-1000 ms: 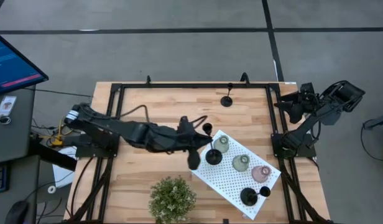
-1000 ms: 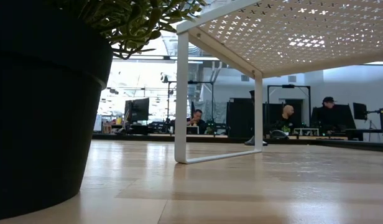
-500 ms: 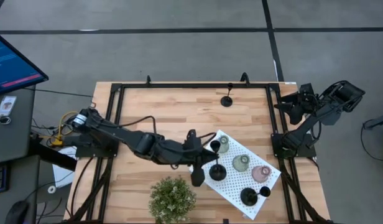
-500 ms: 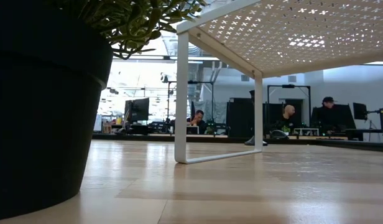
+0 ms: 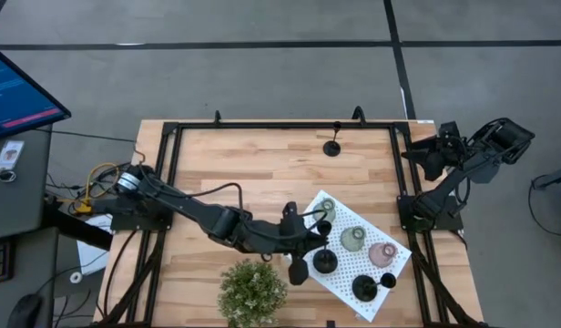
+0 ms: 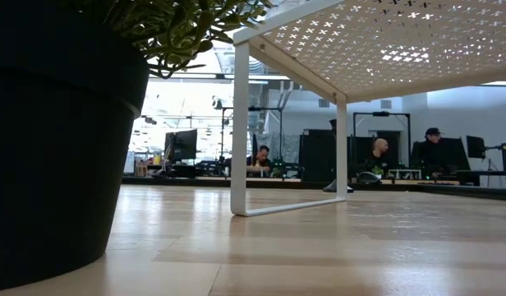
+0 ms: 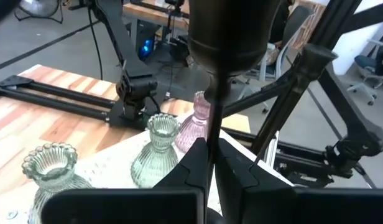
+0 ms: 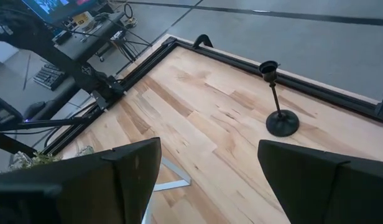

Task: Pick & Place candle stick holders
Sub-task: Put the left black candle holder on the shelf aligned with the black candle holder

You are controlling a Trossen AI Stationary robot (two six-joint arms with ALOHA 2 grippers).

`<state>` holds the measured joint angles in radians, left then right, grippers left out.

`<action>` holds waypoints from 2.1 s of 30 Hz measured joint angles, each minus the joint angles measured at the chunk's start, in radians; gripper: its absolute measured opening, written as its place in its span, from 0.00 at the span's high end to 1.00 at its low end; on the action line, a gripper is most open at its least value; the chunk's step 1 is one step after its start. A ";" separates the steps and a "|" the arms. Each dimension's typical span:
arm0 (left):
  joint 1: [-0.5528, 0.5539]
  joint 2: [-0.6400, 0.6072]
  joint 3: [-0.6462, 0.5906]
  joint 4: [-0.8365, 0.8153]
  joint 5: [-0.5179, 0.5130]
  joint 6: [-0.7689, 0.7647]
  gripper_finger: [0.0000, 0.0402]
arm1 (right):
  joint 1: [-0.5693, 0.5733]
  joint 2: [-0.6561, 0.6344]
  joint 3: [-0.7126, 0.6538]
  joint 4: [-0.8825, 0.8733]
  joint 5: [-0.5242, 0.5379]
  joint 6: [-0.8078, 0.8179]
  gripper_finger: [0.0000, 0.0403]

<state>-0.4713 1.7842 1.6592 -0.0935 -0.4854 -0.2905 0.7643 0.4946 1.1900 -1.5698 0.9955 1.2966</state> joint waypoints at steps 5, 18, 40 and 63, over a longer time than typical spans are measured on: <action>0.001 0.010 0.000 0.024 -0.001 0.003 0.98 | 0.000 0.000 0.000 0.000 0.000 0.011 0.35; 0.001 0.048 0.000 0.074 0.000 0.023 0.98 | 0.000 0.000 0.000 0.000 0.000 0.013 0.35; -0.006 0.045 -0.002 0.093 0.000 0.018 0.97 | 0.000 0.000 0.000 0.001 -0.003 0.013 0.35; -0.005 0.045 -0.006 0.088 0.023 0.017 0.91 | 0.000 0.000 0.000 0.001 -0.056 0.013 0.35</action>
<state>-0.4763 1.8290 1.6531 -0.0052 -0.4622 -0.2735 0.7646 0.4942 1.1904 -1.5692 0.9397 1.3098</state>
